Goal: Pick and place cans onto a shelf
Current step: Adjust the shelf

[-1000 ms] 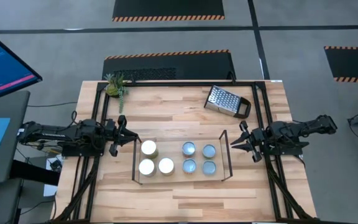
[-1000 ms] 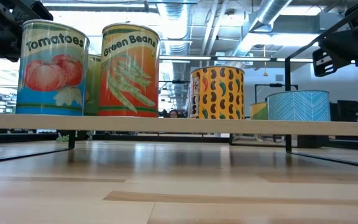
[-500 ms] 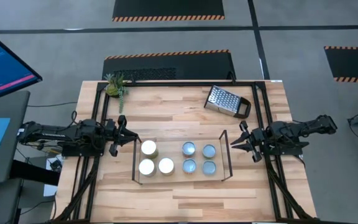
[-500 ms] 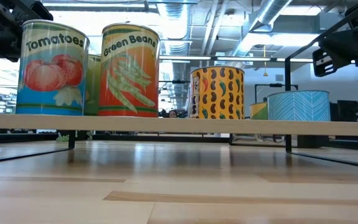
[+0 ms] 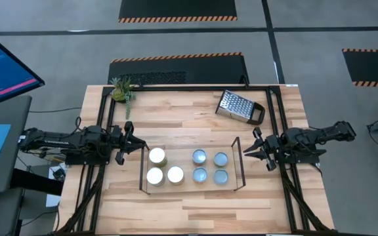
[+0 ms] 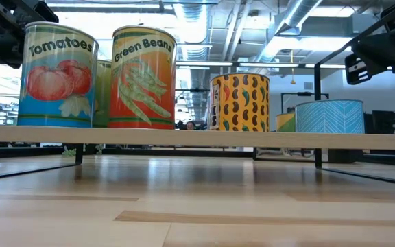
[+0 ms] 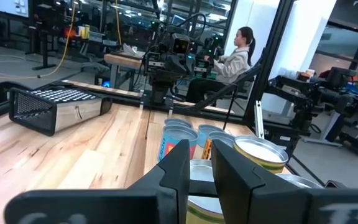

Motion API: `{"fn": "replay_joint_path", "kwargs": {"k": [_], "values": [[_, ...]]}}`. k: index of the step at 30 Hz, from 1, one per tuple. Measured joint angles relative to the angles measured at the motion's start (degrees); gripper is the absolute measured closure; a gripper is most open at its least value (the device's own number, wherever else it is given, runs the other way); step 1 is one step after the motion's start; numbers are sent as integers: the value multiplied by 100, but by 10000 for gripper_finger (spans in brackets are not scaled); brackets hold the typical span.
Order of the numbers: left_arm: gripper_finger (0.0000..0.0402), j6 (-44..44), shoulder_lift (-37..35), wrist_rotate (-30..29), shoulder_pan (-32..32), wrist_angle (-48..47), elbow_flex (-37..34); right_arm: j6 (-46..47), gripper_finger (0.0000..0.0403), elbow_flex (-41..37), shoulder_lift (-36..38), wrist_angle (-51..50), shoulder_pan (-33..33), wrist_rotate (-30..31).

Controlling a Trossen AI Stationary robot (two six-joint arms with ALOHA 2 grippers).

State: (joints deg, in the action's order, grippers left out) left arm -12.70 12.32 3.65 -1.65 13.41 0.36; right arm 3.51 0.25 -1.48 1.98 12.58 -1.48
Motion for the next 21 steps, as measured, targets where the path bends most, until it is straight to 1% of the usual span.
{"fn": "replay_joint_path", "kwargs": {"k": [21], "values": [[345, -35, 0, -1, 2, 0, 0, 0, 321, 0, 0, 0, 1, -1]]}}
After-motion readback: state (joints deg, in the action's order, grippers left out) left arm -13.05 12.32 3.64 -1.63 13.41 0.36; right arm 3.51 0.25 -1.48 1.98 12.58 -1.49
